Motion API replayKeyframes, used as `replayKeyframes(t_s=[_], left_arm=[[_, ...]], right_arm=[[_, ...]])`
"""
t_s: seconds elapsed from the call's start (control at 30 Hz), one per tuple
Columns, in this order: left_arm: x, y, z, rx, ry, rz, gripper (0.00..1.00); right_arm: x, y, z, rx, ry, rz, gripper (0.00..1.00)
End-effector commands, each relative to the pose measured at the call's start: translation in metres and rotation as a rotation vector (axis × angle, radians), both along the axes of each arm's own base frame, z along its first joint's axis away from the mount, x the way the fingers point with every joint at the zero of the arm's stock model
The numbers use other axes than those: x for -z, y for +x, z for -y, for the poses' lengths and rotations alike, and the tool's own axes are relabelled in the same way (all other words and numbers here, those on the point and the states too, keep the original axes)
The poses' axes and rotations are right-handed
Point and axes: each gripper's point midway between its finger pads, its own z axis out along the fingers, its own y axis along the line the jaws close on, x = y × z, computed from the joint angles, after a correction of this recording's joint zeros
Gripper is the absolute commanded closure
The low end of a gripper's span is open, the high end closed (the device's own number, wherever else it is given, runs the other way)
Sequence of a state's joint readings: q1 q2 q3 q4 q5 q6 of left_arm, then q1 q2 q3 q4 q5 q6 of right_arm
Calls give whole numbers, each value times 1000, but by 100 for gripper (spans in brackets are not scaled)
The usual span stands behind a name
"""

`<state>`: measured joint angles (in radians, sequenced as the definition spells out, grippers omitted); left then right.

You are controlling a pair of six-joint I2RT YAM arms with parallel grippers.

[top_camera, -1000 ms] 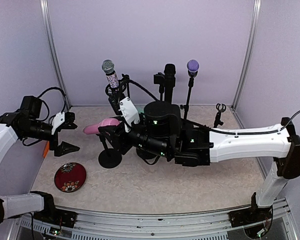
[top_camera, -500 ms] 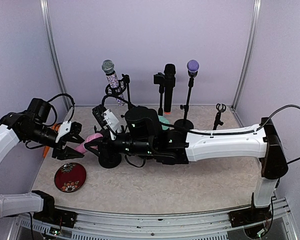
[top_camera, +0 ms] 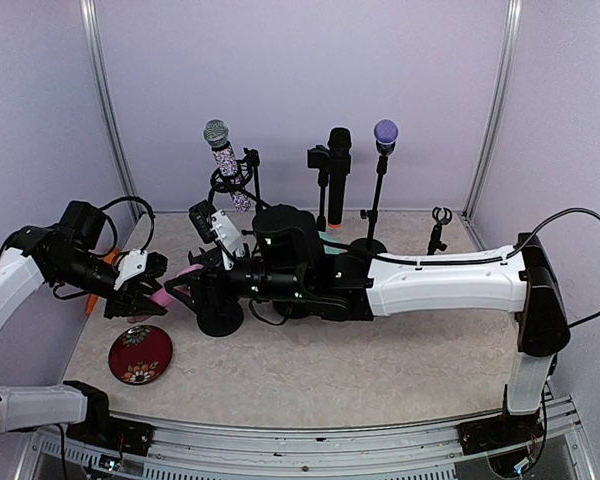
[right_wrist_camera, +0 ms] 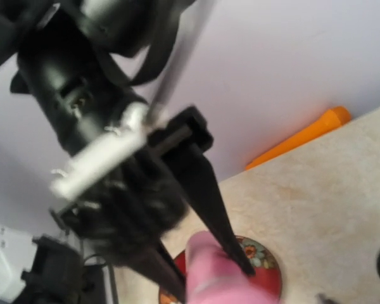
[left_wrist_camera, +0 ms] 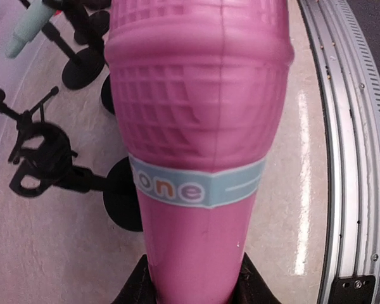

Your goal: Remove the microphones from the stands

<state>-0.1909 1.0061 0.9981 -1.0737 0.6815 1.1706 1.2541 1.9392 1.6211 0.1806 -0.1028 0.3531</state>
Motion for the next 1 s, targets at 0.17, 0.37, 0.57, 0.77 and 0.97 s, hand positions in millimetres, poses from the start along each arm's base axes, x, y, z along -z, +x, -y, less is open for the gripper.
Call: replayKeyframes(t_s=[0.17,0.37,0.57,0.77,0.97], left_arm=[[43,83,-110,-464,176,84,87],[81,122,-198,-797,285,72,84],[132,126,-247,-969,385,12,81],[175,116,-270,-1025,517,-17,75],[187,110,-282,-1060,558,-43,60]], right_arm=[[-43,30,44,203,43,118,0],[-31,43,49,282,-17,136,0],[-2,69,35,382,-152,164,0],[18,94,10,447,-272,236,0],[47,120,-4,473,-349,246,0]])
